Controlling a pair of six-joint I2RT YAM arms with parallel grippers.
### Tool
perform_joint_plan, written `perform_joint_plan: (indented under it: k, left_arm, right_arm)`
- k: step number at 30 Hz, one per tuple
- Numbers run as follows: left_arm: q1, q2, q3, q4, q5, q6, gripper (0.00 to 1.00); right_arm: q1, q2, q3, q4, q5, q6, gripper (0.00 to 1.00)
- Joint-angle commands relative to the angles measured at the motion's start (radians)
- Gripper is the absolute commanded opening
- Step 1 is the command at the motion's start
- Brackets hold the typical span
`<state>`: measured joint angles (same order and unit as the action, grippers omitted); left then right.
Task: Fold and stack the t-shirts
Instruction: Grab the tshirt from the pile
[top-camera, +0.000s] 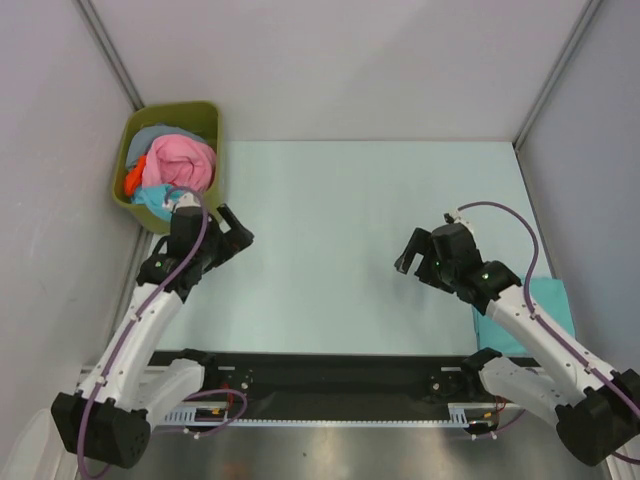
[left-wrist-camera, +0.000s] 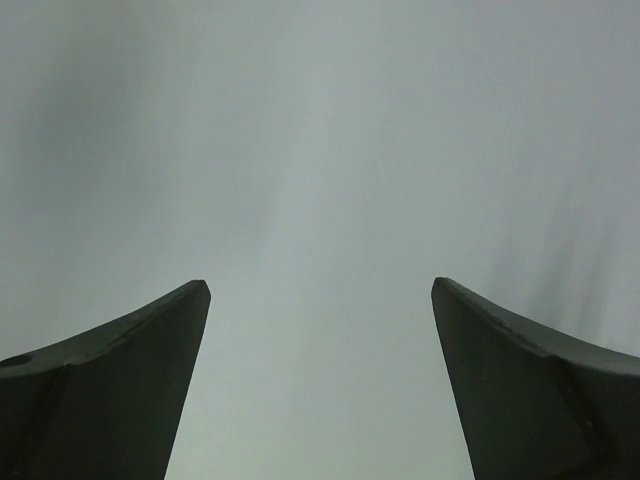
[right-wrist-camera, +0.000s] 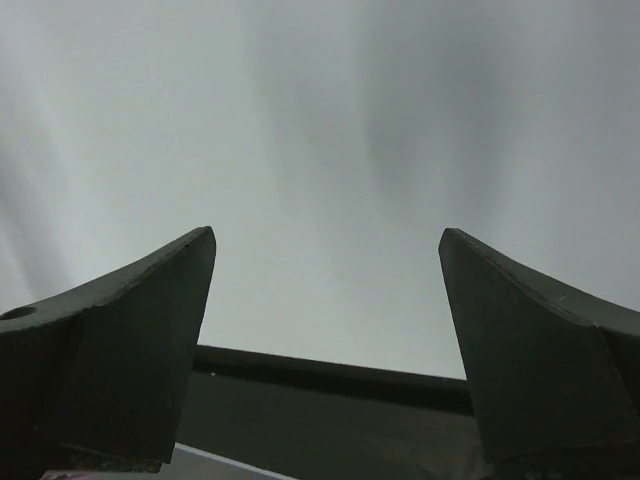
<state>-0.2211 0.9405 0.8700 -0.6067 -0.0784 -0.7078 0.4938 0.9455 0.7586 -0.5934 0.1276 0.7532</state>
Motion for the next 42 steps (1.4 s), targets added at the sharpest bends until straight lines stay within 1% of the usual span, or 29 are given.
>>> perform_joint_plan:
  k: [1,2,3,4,5,6,8,9,11,12,14,15,16,17,18,19,20,21,22,23,25,26,27,29,31,34,38,40,42]
  left_arm:
    - [0.058,-0.113,0.064,-0.085,-0.146,0.002,1.0]
    - [0.087,-0.123,0.064,-0.033,-0.015,0.025,1.0]
    - [0.124,-0.124,0.066,0.002,0.053,0.095,1.0]
    - [0.126,-0.121,0.07,0.039,0.119,0.131,1.0]
    - [0.127,-0.093,0.079,0.071,0.137,0.142,1.0]
    - [0.127,-0.074,0.111,0.076,0.117,0.136,1.0]
    - [0.129,-0.013,0.158,0.091,0.08,0.146,1.0]
    - [0.131,0.001,0.2,0.111,0.018,0.187,1.0]
    - [0.135,0.046,0.251,0.142,-0.049,0.234,1.0]
    - [0.156,0.12,0.336,0.134,-0.081,0.264,1.0]
    - [0.19,0.209,0.44,0.093,-0.116,0.292,1.0]
    - [0.216,0.309,0.54,0.082,-0.118,0.327,0.98]
    - [0.216,0.355,0.59,0.075,-0.118,0.35,0.98]
    - [0.248,0.41,0.639,0.055,-0.118,0.369,0.97]
    - [0.317,0.583,0.8,0.024,-0.085,0.396,0.98]
    - [0.318,0.584,0.802,0.024,-0.084,0.396,0.98]
    - [0.336,0.624,0.842,-0.035,-0.087,0.401,0.98]
    - [0.36,0.677,0.941,-0.095,-0.102,0.383,0.96]
    - [0.371,0.748,0.987,-0.16,-0.118,0.369,0.91]
    - [0.376,0.776,1.026,-0.305,-0.206,0.345,0.86]
    - [0.376,0.773,0.997,-0.352,-0.273,0.303,0.87]
    - [0.376,0.718,0.953,-0.331,-0.306,0.295,0.89]
    - [0.384,0.693,0.867,-0.308,-0.366,0.297,0.89]
    - [0.413,0.661,0.815,-0.254,-0.33,0.306,0.89]
    - [0.453,0.69,0.827,-0.275,-0.259,0.297,0.86]
    - [0.459,0.744,0.848,-0.274,-0.238,0.324,0.83]
    - [0.473,0.808,0.868,-0.286,-0.247,0.369,0.79]
    - [0.473,0.824,0.873,-0.251,-0.235,0.386,0.75]
    - [0.473,0.842,0.888,-0.229,-0.213,0.406,0.66]
  right_arm:
    - [-0.049,0.01,0.106,-0.112,-0.004,-0.084,1.0]
    - [-0.073,0.013,0.113,-0.126,-0.05,-0.09,1.0]
    - [-0.127,0.013,0.11,-0.135,-0.127,-0.092,1.0]
    - [-0.156,0.004,0.102,-0.144,-0.185,-0.1,1.0]
    - [-0.191,-0.005,0.081,-0.141,-0.245,-0.121,1.0]
    - [-0.277,-0.016,0.065,-0.126,-0.399,-0.146,1.0]
    - [-0.345,-0.065,0.039,-0.083,-0.535,-0.178,1.0]
    - [-0.4,-0.076,0.038,-0.08,-0.557,-0.172,1.0]
    - [-0.409,-0.073,0.047,-0.088,-0.579,-0.166,1.0]
    - [-0.402,-0.059,0.067,-0.088,-0.598,-0.172,1.0]
    - [-0.388,-0.027,0.083,-0.089,-0.625,-0.193,1.0]
    - [-0.38,-0.021,0.115,-0.098,-0.606,-0.209,1.0]
    - [-0.364,-0.013,0.137,-0.132,-0.594,-0.234,1.0]
    - [-0.354,0.005,0.163,-0.152,-0.568,-0.285,1.0]
    - [-0.338,0.028,0.227,-0.222,-0.5,-0.349,1.0]
    - [-0.337,0.029,0.243,-0.238,-0.499,-0.35,1.0]
    - [-0.333,0.035,0.255,-0.253,-0.473,-0.366,1.0]
    - [-0.328,0.047,0.269,-0.266,-0.464,-0.388,1.0]
    - [-0.327,0.053,0.28,-0.282,-0.461,-0.399,1.0]
    - [-0.322,0.059,0.294,-0.289,-0.459,-0.405,1.0]
    - [-0.319,0.071,0.3,-0.301,-0.453,-0.413,0.99]
    - [-0.317,0.073,0.298,-0.302,-0.454,-0.413,0.99]
    - [-0.317,0.076,0.298,-0.304,-0.46,-0.411,0.99]
    - [-0.313,0.084,0.297,-0.309,-0.489,-0.411,0.99]
    - [-0.294,0.09,0.294,-0.307,-0.491,-0.408,0.99]
    - [-0.261,0.095,0.286,-0.304,-0.468,-0.413,0.99]
    - [-0.253,0.098,0.275,-0.306,-0.474,-0.422,0.96]
    - [-0.253,0.095,0.274,-0.302,-0.473,-0.42,0.93]
    - [-0.253,0.093,0.275,-0.296,-0.471,-0.422,0.91]
